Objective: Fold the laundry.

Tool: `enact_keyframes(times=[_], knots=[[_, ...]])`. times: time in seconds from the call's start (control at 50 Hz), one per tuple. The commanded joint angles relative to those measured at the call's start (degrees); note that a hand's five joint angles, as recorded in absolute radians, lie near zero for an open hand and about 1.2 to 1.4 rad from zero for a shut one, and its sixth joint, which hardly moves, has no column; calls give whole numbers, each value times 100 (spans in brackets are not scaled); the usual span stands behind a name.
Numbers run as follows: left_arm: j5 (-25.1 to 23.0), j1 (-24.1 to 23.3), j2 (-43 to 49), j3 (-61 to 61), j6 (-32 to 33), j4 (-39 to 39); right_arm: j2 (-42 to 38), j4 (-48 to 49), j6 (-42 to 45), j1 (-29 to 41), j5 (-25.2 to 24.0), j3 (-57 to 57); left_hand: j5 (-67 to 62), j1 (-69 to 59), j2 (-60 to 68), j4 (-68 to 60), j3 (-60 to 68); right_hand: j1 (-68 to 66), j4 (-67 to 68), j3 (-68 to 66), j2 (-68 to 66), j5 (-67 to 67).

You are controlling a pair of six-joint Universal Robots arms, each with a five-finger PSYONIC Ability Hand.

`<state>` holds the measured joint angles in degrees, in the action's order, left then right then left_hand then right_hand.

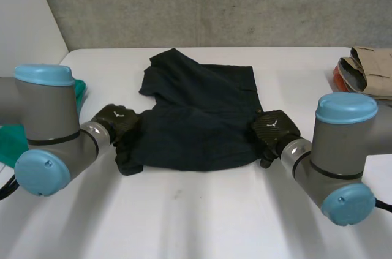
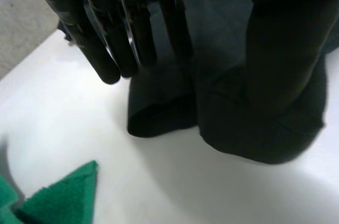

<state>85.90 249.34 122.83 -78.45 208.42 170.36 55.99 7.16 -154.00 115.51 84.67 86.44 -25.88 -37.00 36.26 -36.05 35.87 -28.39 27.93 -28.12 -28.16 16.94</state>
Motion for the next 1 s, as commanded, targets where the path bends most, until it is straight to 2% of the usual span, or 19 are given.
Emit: enact_keyframes(times=[0.02, 0.06, 0.16, 0.24, 0.32, 0.36, 0.4, 0.42, 0.48, 0.58, 0.7, 0.8, 0.86, 0.94, 1.0], knots=[[-336, -25, -48, -21, -117, -345, -299, 198, 195, -37, 50, -171, -3260, -3148, 3222, -3244, 3262, -3476, 3522, -3503, -3498, 3620], [-407, -69, -66, -48, -143, -442, -273, 242, 195, -46, 85, -145, -4407, -4296, 4370, -4391, 4409, -5155, 5201, -5182, -5178, 5300], [-355, -201, -259, -214, -161, -855, 236, 374, 151, -81, 103, 171, -4412, -4300, 4374, -4395, 4413, -5161, 5207, -5188, -5184, 5306], [-205, -254, -531, -399, -135, -1154, 632, 287, 186, -116, -73, 329, -4412, -4300, 4374, -4395, 4413, -5161, 5207, -5188, -5184, 5306], [5, -298, -935, -549, -126, -1435, 843, -275, 335, -117, -345, 338, -4412, -4300, 4374, -4395, 4413, -5161, 5207, -5188, -5184, 5306], [102, -307, -1094, -610, -126, -1296, 835, -618, 405, -143, -416, 242, -4412, -4300, 4374, -4395, 4413, -5161, 5207, -5188, -5184, 5306], [155, -315, -1129, -654, -117, -1103, 782, -803, 406, -134, -416, 145, -2590, -2478, 2552, -2573, 2591, -5161, 5207, -5188, -5184, 5306], [207, -342, -1112, -698, -108, -910, 686, -934, 388, -117, -364, 32, -882, -770, 844, -865, 883, -5161, 5207, -5188, -5184, 5306], [330, -412, -1059, -795, -108, -724, 536, -1102, 301, -82, -188, -136, -663, -552, 626, -647, 665, -5161, 5207, -5188, -5184, 5306], [682, -649, -1024, -1102, -117, -504, 369, -1322, -112, -29, 365, -400, 496, 608, -534, 513, -495, -5161, 5207, -5188, -5184, 5306], [876, -781, -997, -1252, -82, -302, 325, -1384, -429, -11, 507, -523, 633, 745, -671, 649, -631, -5161, 5207, -5188, -5184, 5306], [911, -702, -796, -1191, 32, -4, 263, -1463, -552, 41, 542, -620, 650, 762, -687, 666, -648, -5161, 5207, -5188, -5184, 5306], [929, -711, -611, -1094, 76, 260, 237, -1507, -561, 77, 560, -637, 549, 661, -587, 565, -548, -5161, 5207, -5188, -5184, 5306], [964, -781, -207, -892, 155, 717, 211, -1524, -605, 103, 604, -637, -323, -211, 285, -307, 324, -5161, 5207, -5188, -5184, 5306], [990, -878, 74, -707, 173, 911, 245, -1542, -649, 112, 656, -655, -3763, -3651, 3725, -3746, 3764, -5161, 5207, -5188, -5184, 5306]])
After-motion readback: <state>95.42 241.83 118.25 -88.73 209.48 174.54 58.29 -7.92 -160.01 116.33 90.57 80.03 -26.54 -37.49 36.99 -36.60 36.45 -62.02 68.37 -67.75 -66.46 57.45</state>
